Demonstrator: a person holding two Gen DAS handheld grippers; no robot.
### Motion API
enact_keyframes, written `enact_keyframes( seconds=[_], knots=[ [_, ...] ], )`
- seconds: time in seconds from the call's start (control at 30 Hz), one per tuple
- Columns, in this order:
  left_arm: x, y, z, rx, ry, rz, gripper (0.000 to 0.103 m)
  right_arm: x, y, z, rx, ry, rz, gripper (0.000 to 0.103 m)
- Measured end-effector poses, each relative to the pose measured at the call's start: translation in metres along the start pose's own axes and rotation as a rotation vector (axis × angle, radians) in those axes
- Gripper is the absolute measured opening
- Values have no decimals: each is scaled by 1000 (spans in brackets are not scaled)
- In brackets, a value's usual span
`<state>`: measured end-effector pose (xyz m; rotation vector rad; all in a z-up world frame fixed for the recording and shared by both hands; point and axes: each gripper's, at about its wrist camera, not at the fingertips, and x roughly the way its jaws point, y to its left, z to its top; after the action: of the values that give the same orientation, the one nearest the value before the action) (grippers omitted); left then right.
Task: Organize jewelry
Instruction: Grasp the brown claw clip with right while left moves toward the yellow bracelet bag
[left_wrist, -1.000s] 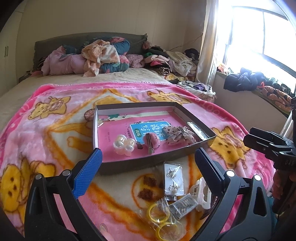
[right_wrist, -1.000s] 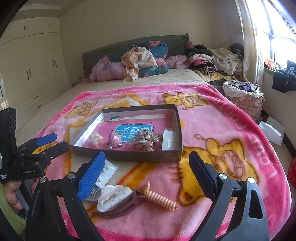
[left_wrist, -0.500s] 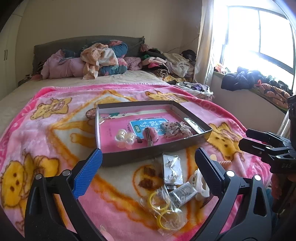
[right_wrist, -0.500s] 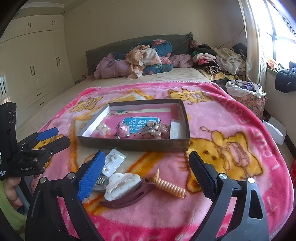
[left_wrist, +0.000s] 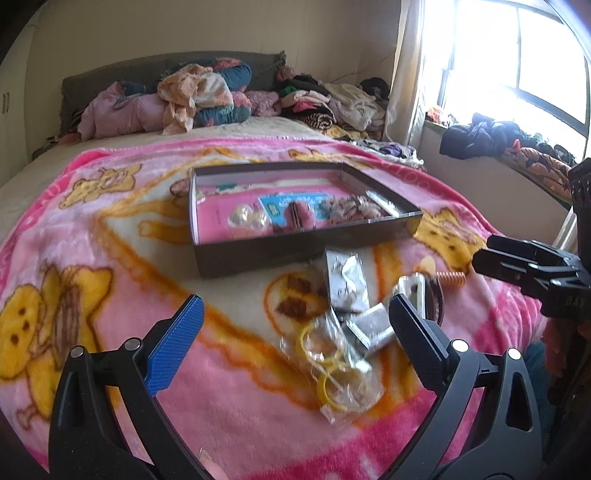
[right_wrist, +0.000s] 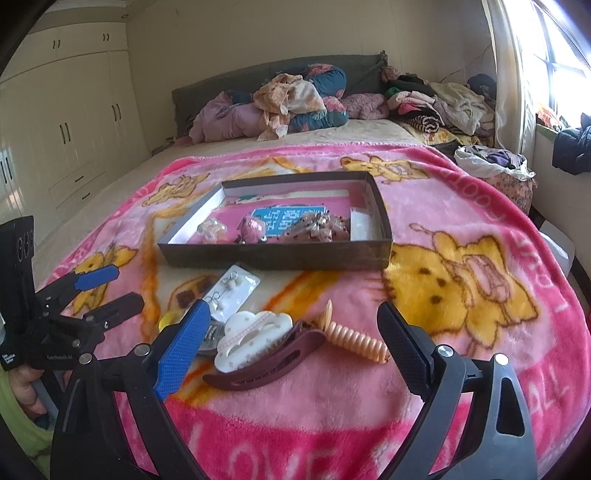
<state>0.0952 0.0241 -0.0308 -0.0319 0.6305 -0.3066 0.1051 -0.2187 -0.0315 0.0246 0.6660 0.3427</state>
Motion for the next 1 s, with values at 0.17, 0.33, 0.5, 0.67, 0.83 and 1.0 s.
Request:
enact_keyframes(
  seconds=[0.17,0.33,0.5,0.67,0.83,1.0],
  knots=[
    [4,-2,-13,5,39,-11,91,5,-2,-5,15,23,2,89],
    [12,-8,-22,27,76,-12,91,12,-3,-11,33,56,7,89],
    [21,-17,-27,52,109,-22,91,22,-2,-17,46,90,5,89],
    [34,-24,-33,67,139,-2,91,33,-4,-20,72,125,-4,89],
    [41,-26,-36,78,158,13,91,45,-5,-20,107,159,3,86],
    [42,-26,-38,82,167,24,86,54,-1,-24,102,191,3,79]
  ],
)
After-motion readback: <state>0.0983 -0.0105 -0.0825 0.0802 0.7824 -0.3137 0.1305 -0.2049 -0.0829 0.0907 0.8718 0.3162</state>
